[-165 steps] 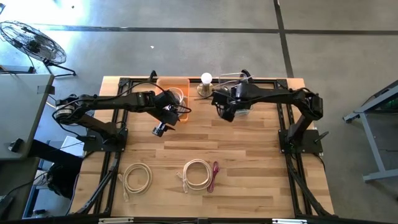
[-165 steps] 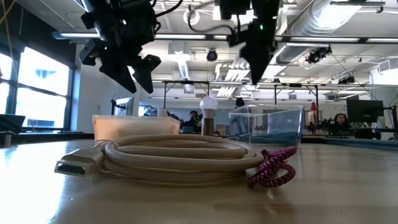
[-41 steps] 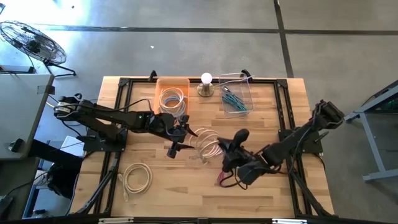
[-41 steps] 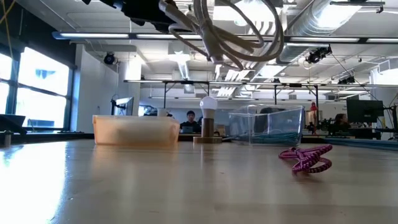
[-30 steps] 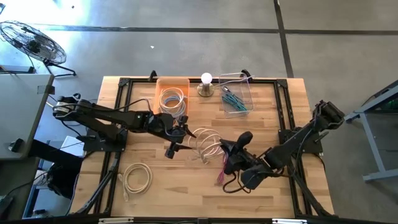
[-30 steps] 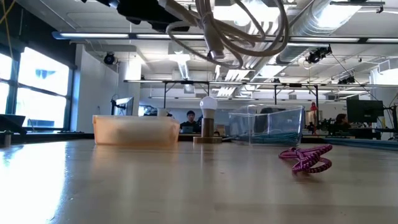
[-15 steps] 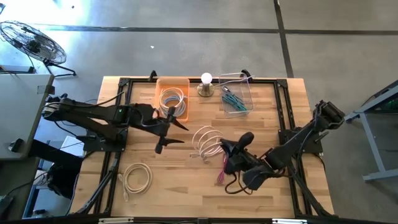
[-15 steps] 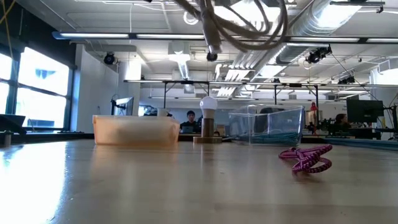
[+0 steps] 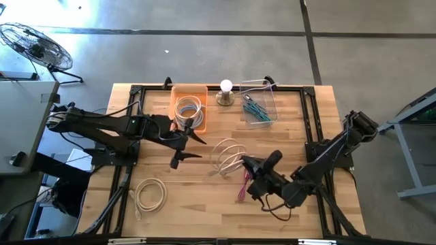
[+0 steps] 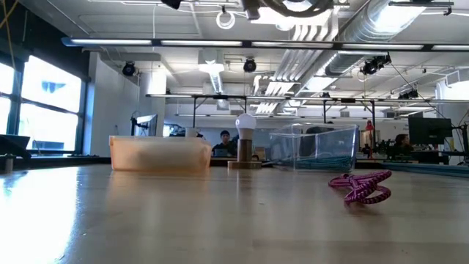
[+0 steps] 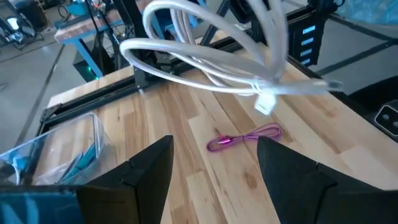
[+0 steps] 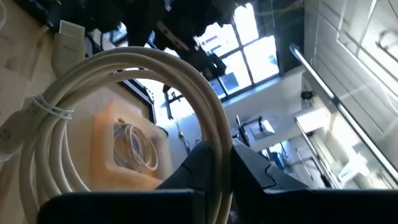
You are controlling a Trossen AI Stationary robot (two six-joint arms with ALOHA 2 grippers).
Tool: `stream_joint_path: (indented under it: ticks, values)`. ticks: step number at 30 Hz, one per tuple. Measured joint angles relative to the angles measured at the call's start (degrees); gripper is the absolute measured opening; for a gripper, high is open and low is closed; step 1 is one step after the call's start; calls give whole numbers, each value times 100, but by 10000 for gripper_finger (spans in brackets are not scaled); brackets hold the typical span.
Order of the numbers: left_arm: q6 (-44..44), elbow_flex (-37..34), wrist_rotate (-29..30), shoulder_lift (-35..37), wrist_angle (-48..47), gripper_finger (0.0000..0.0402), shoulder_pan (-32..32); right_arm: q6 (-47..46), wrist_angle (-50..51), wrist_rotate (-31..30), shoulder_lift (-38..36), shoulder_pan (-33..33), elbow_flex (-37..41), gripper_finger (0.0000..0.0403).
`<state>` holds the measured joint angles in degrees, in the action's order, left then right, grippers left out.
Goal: Pick & Place USB Port
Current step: Put the right light brown HDMI cable into the orange bin
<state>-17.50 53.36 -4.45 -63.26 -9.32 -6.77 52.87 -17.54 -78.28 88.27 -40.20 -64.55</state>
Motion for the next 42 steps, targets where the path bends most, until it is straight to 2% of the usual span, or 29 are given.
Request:
stream_joint_path:
  ticks: [8,21,29,36,42]
  values:
    - [127,0,-161,0,24,228,-2,563,-372,927,2,492,0,29]
    - [105,0,-451,-87,259,228,-2,526,-417,1917,2,1103,0,29]
    - [90,9,-1160,-492,741,228,1,481,-411,2192,2,1369,0,29]
    - [90,9,-1327,-714,1191,228,1,453,-361,2615,4,1561,0,29]
    - [-27,7,-1374,-715,1254,225,5,149,-80,2717,7,1725,0,29]
